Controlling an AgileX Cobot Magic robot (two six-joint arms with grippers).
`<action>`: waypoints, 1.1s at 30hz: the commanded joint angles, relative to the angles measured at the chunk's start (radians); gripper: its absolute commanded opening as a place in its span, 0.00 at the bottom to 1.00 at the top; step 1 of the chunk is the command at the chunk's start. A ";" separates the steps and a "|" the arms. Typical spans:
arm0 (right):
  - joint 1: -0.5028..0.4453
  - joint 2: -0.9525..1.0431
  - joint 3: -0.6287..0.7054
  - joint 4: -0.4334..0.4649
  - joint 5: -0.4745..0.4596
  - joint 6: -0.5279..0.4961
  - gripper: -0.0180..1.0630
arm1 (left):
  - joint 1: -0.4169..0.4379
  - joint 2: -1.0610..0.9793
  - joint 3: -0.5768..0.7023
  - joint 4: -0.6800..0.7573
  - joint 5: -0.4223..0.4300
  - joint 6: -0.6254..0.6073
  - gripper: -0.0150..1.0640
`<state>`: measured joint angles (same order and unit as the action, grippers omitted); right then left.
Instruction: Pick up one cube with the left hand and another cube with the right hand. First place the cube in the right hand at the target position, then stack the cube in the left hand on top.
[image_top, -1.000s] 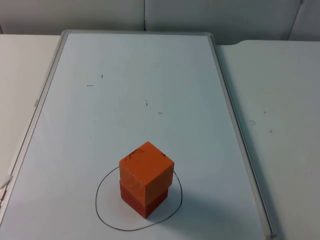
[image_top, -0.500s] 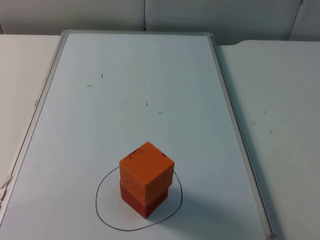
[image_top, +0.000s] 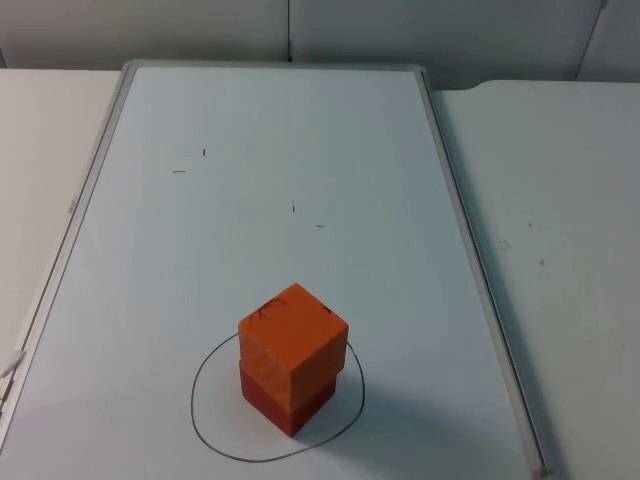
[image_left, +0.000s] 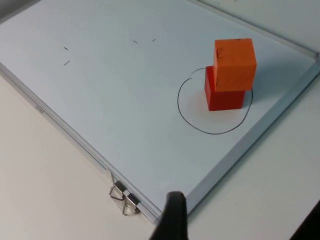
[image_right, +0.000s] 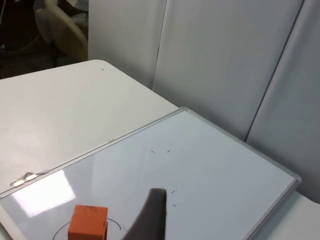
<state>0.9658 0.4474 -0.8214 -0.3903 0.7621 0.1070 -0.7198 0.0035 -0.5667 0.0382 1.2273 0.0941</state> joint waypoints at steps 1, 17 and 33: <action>-0.003 -0.003 0.004 0.007 -0.011 0.000 0.80 | -0.003 -0.003 0.005 0.001 -0.006 0.002 0.69; -0.003 -0.003 0.004 0.028 -0.004 -0.005 0.80 | -0.003 -0.003 0.005 0.032 -0.006 -0.053 0.99; -0.003 -0.003 0.004 0.225 0.124 -0.142 0.80 | -0.003 -0.003 0.005 0.047 -0.006 -0.075 0.99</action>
<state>0.9658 0.4474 -0.8214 -0.2135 0.8674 -0.0060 -0.7198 0.0035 -0.5667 0.0825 1.2273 0.0264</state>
